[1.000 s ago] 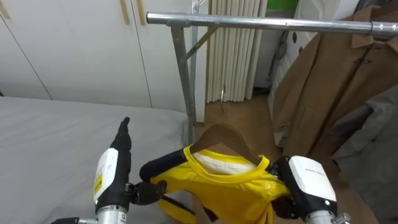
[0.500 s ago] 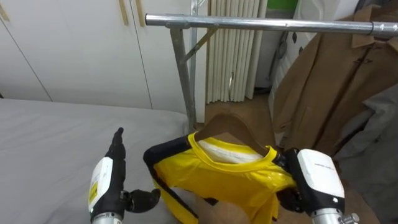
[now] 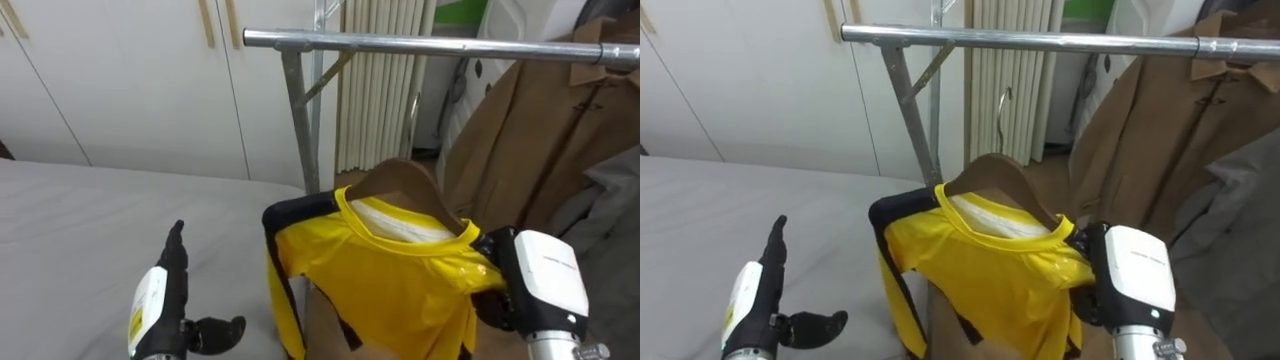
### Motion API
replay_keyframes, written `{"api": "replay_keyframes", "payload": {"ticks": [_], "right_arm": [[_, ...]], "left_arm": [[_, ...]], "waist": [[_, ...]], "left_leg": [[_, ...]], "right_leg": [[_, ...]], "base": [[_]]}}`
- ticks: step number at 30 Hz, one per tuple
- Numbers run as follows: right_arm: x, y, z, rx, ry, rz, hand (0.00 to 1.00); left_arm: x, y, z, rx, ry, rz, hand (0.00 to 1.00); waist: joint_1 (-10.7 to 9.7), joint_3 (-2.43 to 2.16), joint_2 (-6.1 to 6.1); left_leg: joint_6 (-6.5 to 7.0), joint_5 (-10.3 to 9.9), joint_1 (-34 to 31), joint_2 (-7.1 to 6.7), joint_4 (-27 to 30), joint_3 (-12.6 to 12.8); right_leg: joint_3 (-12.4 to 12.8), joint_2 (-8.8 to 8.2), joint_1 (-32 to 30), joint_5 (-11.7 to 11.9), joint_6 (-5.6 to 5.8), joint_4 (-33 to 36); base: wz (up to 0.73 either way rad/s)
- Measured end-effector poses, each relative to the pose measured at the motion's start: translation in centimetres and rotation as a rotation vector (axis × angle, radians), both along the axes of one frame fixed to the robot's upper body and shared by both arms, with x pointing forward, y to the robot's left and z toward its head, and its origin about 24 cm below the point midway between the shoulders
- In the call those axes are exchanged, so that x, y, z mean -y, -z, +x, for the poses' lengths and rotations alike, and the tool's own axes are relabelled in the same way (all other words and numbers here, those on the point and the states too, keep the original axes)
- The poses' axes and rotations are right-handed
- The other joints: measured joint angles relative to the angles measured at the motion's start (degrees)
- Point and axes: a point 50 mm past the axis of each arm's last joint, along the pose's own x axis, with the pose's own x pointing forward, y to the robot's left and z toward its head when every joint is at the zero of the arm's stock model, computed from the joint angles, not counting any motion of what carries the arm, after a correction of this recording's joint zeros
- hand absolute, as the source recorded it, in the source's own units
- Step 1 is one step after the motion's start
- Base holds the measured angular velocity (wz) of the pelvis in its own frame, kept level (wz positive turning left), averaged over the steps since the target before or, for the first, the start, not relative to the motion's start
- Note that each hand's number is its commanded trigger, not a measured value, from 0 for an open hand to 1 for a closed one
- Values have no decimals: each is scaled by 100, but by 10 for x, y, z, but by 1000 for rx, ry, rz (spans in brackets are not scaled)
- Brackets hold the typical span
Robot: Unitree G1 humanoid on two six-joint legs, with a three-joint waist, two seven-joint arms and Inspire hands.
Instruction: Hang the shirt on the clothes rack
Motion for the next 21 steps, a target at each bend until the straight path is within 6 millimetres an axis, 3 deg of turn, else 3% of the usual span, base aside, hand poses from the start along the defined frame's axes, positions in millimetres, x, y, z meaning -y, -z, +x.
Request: {"api": "replay_keyframes", "payload": {"ticks": [8, 16, 21], "right_arm": [[-1, -6, 6, 27, -9, 4, 100], [-1, -35, 25, 136, -41, -29, 100], [-2, -39, 27, 151, -45, -29, 100]], "left_arm": [[-3, 0, -1, -4, -14, -5, 0], [-6, -1, -1, 4, -25, 6, 0], [-7, -1, -1, 3, -30, 5, 0]], "waist": [[22, -10, -38], [52, -54, -175], [129, -60, -230]], "left_leg": [[0, 0, -32, -2, 7, -48], [0, 0, -38, 4, 1, -144], [0, 0, -19, 3, 9, -152]], "right_leg": [[-60, -11, -5, -3, 1, 3], [-143, -20, 28, -2, -5, -2], [-153, -28, 64, -2, -5, -14]], "base": [[2], [5], [1]]}}
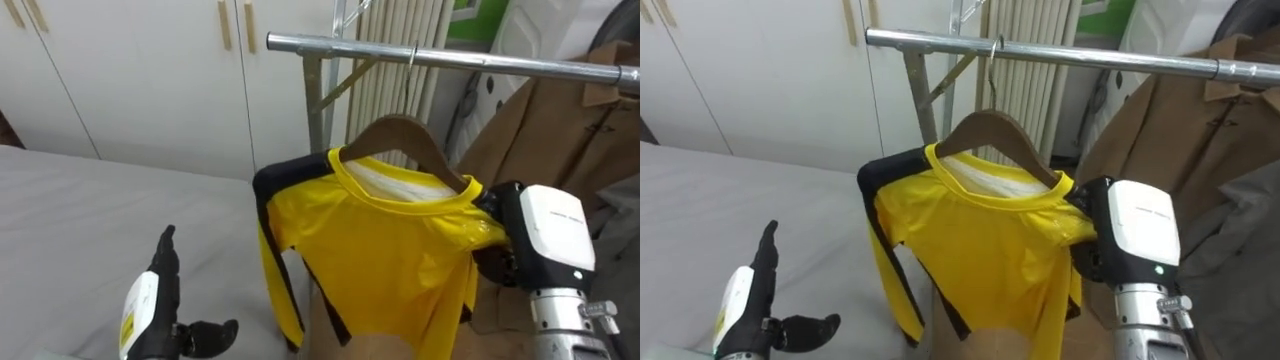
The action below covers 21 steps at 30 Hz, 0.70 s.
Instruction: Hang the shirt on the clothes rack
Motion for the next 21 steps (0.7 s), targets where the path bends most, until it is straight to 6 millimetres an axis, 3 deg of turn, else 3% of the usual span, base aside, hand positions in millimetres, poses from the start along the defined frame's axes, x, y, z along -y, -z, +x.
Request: {"api": "replay_keyframes", "payload": {"ticks": [8, 11, 13, 21], "right_arm": [[5, -10, 8, -3, -20, 11, 100], [12, -24, 16, 31, -18, 53, 100], [16, -34, 23, 50, -19, 114, 100], [23, -50, 36, 36, -40, 420, 100]], "left_arm": [[-3, 3, -1, -19, -5, -3, 0], [-4, 3, -1, -21, -3, 4, 0], [-6, 4, -2, -31, -1, 4, 0], [-8, 4, -2, -37, 4, 9, 0]], "waist": [[72, 29, -46], [71, 87, -151], [74, 94, -204], [171, 93, -211]], "left_leg": [[0, 0, -18, -1, 3, -19], [-11, 7, -32, 5, 1, -44], [-17, 9, -52, 19, 3, -83], [-19, 9, -71, 48, -2, -152]], "right_leg": [[-36, -9, -11, -6, -8, 0], [-97, -12, -20, -21, -31, 17], [-145, -11, -14, -20, -33, -8], [-258, -15, 34, -12, -61, -100]], "base": [[0], [6], [8], [7]]}}
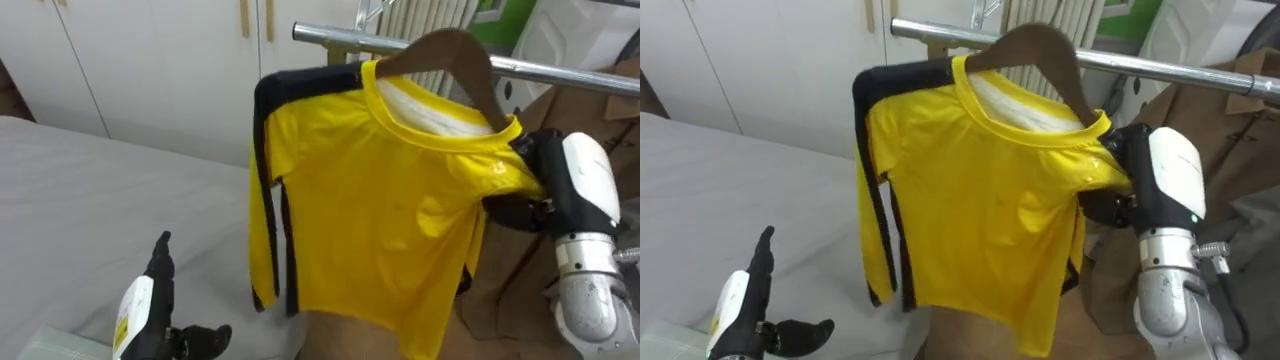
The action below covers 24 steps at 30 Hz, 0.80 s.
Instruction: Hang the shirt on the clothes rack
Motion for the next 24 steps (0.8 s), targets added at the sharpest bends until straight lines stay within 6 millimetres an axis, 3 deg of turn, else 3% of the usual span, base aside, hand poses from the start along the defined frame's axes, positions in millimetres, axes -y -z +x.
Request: {"api": "replay_keyframes", "payload": {"ticks": [6, 12, 17, 24], "right_arm": [[3, -5, 4, 3, -4, 66, 100], [20, -7, 11, -30, 38, 76, 100], [31, -11, 15, -42, 65, 73, 100], [43, 3, 20, -159, 56, 134, 100]], "left_arm": [[-3, -1, -1, 5, -5, 41, 0], [-7, -2, -1, 16, -34, 45, 0], [-8, -2, -1, 16, -33, 50, 0], [-9, -7, 1, 38, -31, 53, 0]], "waist": [[49, -9, -22], [110, -10, -136], [186, -10, -136], [273, -11, -134]], "left_leg": [[-12, 7, 3, 5, 2, -11], [-32, 18, -25, 3, 22, -68], [-34, 20, -60, 0, 22, -141], [-36, 21, -146, 3, 44, -181]], "right_leg": [[-49, -4, 12, -8, -15, 3], [-95, -16, 13, -12, -28, 4], [-158, -27, 21, -9, -33, -47], [-251, -43, -11, -11, -48, -84]], "base": [[2], [5], [6], [7]]}}
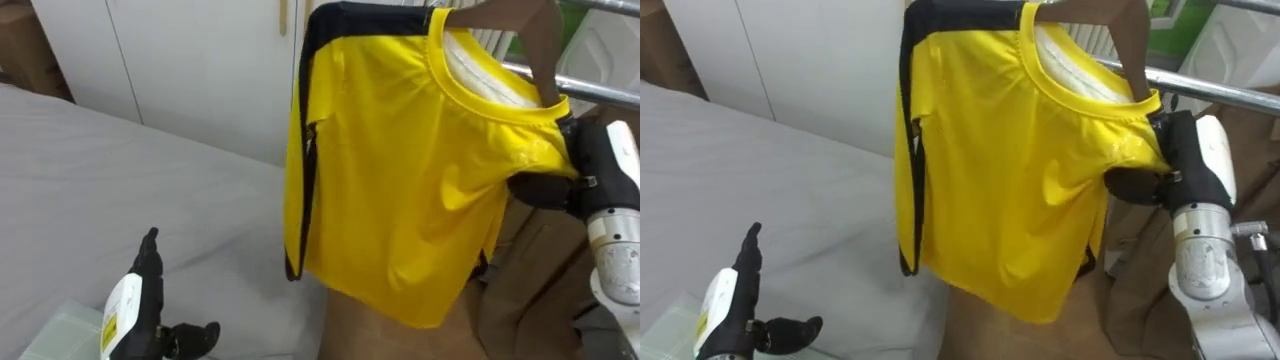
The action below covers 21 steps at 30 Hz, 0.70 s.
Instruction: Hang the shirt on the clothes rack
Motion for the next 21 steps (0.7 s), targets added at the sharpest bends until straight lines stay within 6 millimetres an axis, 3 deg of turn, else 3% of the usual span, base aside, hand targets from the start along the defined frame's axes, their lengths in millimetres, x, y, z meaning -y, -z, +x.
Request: {"api": "replay_keyframes", "payload": {"ticks": [11, 21], "right_arm": [[15, 18, 2, -170, -53, 89, 100], [35, 43, -10, -312, -38, 206, 100]], "left_arm": [[-1, 1, 0, -10, 6, -1, 0], [-7, -1, 0, -18, 22, 26, 0]], "waist": [[-68, 3, -14], [-72, 4, -105]], "left_leg": [[-26, 15, 21, -10, 4, -140], [-36, 22, 94, -10, 0, -307]], "right_leg": [[-115, -36, 97, -11, -14, -34], [-257, -56, 264, -16, -23, -120]], "base": [[7], [8]]}}
